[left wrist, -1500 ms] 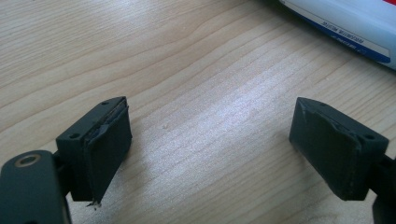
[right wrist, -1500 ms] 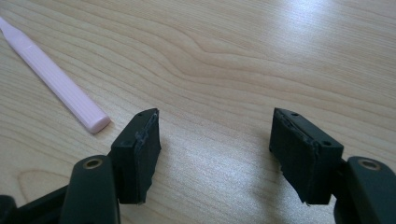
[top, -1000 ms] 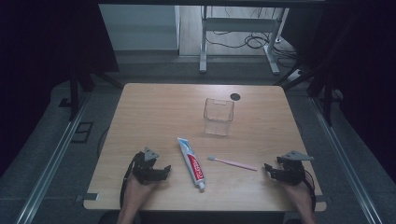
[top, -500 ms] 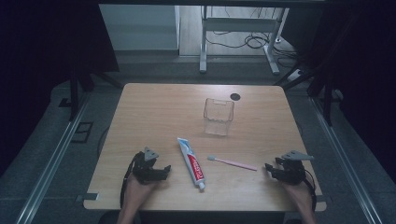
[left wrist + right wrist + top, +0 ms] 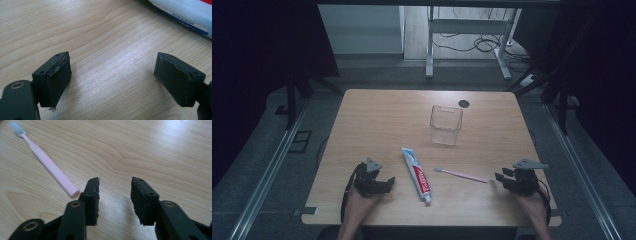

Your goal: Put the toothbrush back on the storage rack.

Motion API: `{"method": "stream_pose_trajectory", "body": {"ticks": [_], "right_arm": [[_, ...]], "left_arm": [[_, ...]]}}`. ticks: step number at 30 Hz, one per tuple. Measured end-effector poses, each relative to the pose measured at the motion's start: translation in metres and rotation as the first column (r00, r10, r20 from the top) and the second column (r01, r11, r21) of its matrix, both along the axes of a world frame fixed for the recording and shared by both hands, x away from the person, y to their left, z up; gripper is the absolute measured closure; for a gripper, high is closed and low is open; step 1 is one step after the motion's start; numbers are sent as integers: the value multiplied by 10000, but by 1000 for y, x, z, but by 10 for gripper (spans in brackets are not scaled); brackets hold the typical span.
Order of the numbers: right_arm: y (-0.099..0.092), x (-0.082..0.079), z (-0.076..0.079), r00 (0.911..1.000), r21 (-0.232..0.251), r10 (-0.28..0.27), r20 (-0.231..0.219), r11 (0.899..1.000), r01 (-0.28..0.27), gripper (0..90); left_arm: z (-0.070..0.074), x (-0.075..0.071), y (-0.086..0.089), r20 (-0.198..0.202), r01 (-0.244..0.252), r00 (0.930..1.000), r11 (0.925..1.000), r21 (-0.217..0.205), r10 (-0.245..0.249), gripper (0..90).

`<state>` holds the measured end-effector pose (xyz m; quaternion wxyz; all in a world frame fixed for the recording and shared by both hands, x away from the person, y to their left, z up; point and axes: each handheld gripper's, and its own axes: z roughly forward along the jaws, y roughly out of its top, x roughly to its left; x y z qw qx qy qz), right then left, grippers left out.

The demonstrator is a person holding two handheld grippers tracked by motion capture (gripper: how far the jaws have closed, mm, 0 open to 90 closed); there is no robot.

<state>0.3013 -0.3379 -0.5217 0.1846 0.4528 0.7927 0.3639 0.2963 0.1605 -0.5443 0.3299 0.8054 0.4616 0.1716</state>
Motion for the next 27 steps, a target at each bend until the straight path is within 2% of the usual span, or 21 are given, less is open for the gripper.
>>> {"method": "stream_pose_trajectory", "body": {"ticks": [5, 9, 17, 27], "right_arm": [[4, 1, 2, 9997, 133, 231, -69, 9996, -230, 657], [7, 4, 2, 9986, 214, 510, -146, 9985, -507, 671], [17, 7, 3, 9955, -78, 895, -297, 9959, -897, 732], [37, 9, 6, 9922, -82, 1174, -423, 9930, -1178, 834]], "left_arm": [[0, 0, 0, -1, -1, 10000, 10000, -1, 1, 144], [0, 0, 0, -2, 3, 10000, 10000, 3, -3, 144], [0, 0, 0, -2, 4, 10000, 10000, 12, -4, 143], [0, 0, 0, 0, -1, 10000, 10000, 3, 1, 143]]}}
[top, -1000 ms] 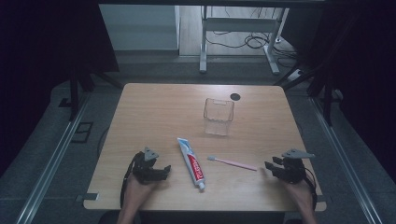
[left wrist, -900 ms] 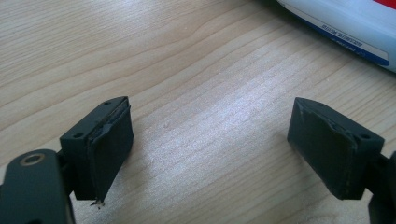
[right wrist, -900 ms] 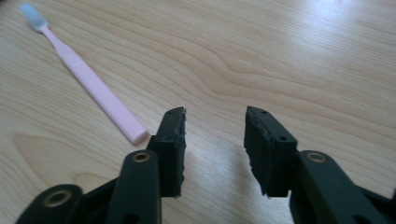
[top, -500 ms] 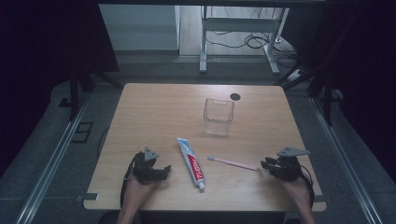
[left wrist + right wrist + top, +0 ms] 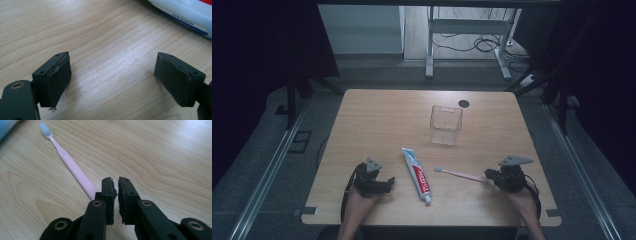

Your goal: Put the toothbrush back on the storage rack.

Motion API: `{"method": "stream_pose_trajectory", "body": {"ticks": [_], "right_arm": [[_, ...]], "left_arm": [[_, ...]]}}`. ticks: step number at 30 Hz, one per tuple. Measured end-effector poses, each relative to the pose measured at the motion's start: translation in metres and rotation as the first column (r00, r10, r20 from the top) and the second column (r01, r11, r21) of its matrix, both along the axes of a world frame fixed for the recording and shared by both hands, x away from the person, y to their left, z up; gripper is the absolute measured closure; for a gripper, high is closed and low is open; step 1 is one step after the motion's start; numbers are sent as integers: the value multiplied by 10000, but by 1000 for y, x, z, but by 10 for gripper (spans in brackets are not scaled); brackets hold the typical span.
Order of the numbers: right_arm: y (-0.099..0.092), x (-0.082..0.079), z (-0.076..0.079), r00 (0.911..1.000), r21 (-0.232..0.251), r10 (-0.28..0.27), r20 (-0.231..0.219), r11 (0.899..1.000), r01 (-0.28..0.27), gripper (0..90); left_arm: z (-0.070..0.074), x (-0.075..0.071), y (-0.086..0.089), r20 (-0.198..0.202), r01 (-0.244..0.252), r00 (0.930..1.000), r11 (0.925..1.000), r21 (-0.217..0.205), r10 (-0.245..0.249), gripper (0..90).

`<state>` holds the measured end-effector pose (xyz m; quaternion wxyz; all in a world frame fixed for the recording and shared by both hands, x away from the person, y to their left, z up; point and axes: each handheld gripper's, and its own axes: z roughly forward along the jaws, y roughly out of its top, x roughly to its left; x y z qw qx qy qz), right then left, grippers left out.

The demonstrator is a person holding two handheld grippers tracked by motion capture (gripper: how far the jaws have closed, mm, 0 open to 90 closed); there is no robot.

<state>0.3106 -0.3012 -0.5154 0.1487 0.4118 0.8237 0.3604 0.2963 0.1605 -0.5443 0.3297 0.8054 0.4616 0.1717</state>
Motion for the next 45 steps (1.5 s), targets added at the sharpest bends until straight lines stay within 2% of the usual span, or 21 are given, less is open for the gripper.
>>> {"method": "stream_pose_trajectory", "body": {"ticks": [6, 19, 34, 40, 45], "right_arm": [[6, 2, -4, 9998, -103, 135, -130, 9999, -136, 875], [10, 1, -11, 9989, -414, 337, -324, 9985, -350, 857], [21, -19, -9, 9933, -382, 1075, -426, 9933, -1091, 846], [24, -23, -7, 9925, -482, 1150, -421, 9920, -1169, 830], [19, -21, -4, 9927, -413, 1078, -548, 9931, -1101, 759]], "left_arm": [[0, 1, -1, -19, -32, 10000, 10000, -3, 32, 138], [0, 1, -1, -19, -35, 10000, 10000, 5, 35, 138], [0, 1, -1, -19, -33, 10000, 10000, 5, 33, 138], [0, 1, -1, -18, -31, 10000, 10000, 8, 31, 138], [0, 1, -1, -20, -32, 10000, 10000, 6, 32, 138]]}}
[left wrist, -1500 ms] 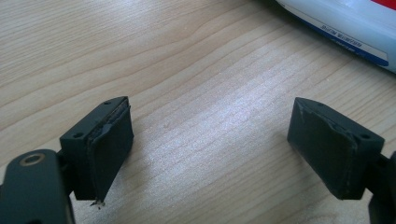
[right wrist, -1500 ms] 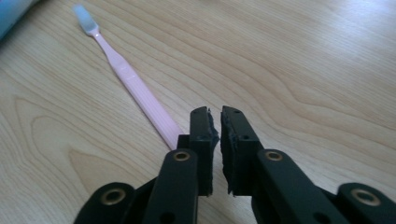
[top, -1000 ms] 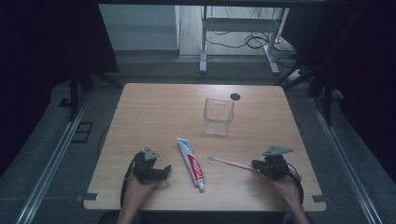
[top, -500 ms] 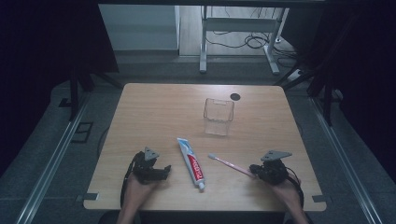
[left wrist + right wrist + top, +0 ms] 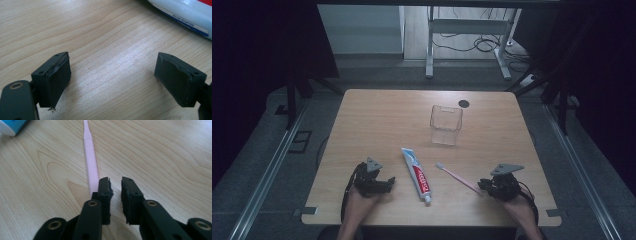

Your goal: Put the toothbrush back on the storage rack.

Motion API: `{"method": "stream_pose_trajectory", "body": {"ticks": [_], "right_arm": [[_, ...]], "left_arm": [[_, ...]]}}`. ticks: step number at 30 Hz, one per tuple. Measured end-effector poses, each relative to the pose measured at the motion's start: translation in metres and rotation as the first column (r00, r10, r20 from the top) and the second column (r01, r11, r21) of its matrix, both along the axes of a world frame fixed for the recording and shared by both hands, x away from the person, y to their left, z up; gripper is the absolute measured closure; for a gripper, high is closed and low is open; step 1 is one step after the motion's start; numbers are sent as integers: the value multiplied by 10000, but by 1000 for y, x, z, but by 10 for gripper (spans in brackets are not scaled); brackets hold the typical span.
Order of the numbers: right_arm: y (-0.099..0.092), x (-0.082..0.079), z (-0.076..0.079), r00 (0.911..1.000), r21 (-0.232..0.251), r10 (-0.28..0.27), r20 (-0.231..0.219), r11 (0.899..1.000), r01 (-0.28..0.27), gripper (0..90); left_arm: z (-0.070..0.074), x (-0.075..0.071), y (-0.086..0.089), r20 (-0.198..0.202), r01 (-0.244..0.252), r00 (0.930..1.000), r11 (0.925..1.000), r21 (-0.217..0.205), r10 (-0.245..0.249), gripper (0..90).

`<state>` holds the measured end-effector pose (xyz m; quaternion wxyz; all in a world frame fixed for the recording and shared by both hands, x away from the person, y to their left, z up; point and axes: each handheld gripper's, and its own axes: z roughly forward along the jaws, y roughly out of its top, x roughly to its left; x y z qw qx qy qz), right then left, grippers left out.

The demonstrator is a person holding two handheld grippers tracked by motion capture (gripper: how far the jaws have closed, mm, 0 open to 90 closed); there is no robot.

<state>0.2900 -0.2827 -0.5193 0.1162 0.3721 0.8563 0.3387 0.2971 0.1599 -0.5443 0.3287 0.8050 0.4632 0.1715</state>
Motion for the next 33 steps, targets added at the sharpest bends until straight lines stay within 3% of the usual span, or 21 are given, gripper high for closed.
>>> {"method": "stream_pose_trajectory", "body": {"ticks": [8, 18, 24, 33], "right_arm": [[5, 1, 6, 9995, -342, 230, -232, 9991, -237, 670], [17, 7, 15, 9955, -701, 555, -772, 9957, -609, 630], [28, 14, 17, 9887, -1120, 863, -1226, 9886, -1002, 630], [49, 28, 18, 9744, -1905, 1260, -1864, 9683, -1616, 655]], "left_arm": [[0, 0, 0, -3, 2, 10000, 10000, 5, -2, 138], [0, 0, 0, 2, -9, 10000, 10000, -13, 9, 138], [0, 0, 0, 1, -8, 10000, 10000, -13, 8, 138], [0, 0, 0, 1, -10, 10000, 10000, -14, 10, 138]]}}
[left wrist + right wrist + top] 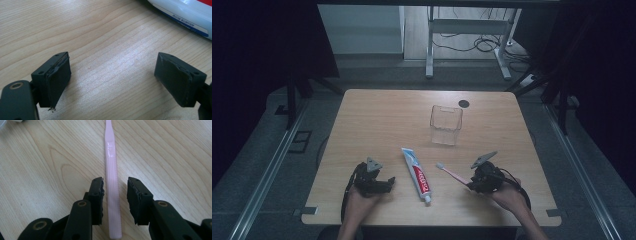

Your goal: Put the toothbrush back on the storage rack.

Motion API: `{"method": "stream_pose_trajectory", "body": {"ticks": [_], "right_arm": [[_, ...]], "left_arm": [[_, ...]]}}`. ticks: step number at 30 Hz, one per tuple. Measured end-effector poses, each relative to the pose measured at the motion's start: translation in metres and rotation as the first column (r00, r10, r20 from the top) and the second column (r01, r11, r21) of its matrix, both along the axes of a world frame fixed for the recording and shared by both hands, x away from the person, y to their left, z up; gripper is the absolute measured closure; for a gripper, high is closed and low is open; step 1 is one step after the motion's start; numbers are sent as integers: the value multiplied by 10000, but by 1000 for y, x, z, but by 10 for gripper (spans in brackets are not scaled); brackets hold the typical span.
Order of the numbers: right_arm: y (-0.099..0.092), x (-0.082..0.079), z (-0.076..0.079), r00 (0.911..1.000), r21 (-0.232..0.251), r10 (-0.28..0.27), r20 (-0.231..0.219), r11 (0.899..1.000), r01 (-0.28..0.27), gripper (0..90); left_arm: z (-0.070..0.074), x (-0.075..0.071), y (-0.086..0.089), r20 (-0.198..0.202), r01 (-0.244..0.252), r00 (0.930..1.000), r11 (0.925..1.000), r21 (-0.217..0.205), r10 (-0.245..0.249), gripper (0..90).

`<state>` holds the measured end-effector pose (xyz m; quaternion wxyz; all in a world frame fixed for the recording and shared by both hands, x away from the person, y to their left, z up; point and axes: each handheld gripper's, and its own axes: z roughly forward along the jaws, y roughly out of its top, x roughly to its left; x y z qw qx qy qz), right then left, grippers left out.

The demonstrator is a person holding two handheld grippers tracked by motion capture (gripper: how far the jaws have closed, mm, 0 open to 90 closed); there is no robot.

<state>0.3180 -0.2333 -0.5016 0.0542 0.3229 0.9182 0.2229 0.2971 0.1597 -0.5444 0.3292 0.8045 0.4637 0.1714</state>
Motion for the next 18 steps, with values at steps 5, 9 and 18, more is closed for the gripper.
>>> {"method": "stream_pose_trajectory", "body": {"ticks": [5, 9, 18], "right_arm": [[10, 4, 2, 9997, -329, 175, -169, 9993, -180, 662], [19, 9, 3, 9990, -682, 374, -264, 9969, -391, 672], [40, 21, 4, 9962, -1545, 616, -611, 9855, -704, 708]], "left_arm": [[0, 0, 0, 4, -4, 10000, 10000, -15, 4, 138], [0, 0, 0, 4, -5, 10000, 10000, -14, 5, 138], [0, 0, 0, -7, -2, 10000, 10000, -5, 2, 138]]}}
